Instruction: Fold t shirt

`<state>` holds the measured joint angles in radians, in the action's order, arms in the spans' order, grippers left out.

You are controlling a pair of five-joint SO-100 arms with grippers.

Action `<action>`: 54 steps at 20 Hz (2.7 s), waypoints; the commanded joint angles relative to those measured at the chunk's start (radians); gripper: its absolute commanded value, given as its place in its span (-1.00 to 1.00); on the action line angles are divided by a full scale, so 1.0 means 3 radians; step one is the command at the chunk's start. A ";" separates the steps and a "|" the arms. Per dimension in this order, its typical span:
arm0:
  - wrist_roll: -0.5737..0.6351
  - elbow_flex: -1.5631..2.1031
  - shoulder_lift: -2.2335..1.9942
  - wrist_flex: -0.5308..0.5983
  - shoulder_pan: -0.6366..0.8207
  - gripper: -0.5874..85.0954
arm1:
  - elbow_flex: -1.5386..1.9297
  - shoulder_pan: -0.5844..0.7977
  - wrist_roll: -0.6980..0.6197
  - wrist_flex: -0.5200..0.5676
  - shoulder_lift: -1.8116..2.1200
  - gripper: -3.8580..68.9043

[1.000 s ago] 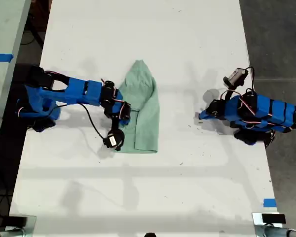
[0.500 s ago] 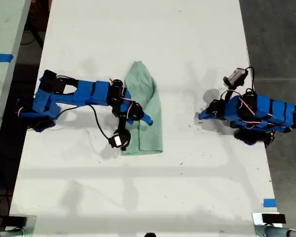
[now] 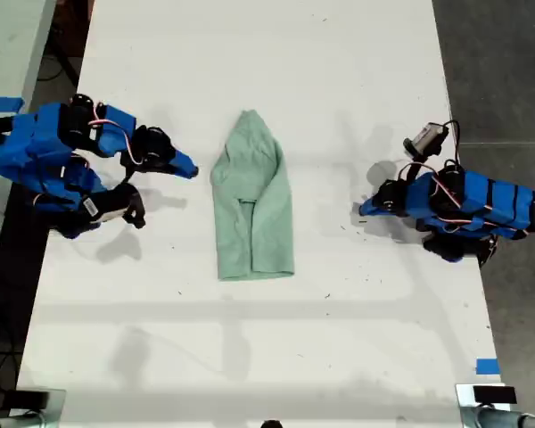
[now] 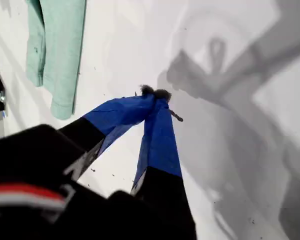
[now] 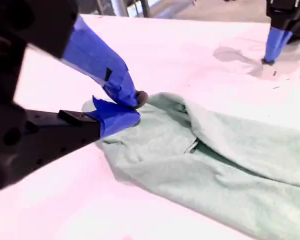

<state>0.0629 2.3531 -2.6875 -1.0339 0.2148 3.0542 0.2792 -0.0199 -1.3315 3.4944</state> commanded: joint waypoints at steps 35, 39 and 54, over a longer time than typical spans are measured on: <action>0.0184 0.2843 -0.3053 0.0174 0.0276 -0.99 | 0.0159 -0.0026 0.0036 -0.0026 0.0041 -0.94; 0.0184 0.2843 -0.3053 0.0174 0.0281 -0.99 | 0.0159 -0.0026 0.0031 -0.0026 0.0041 -0.94; 0.0194 0.2843 -0.3053 0.0174 0.0286 -0.99 | 0.0159 -0.0020 0.0020 -0.0026 0.0041 -0.94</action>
<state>0.1181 3.1983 -3.5972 -0.9771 0.2961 3.0542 0.2792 -0.0199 -1.3330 3.4944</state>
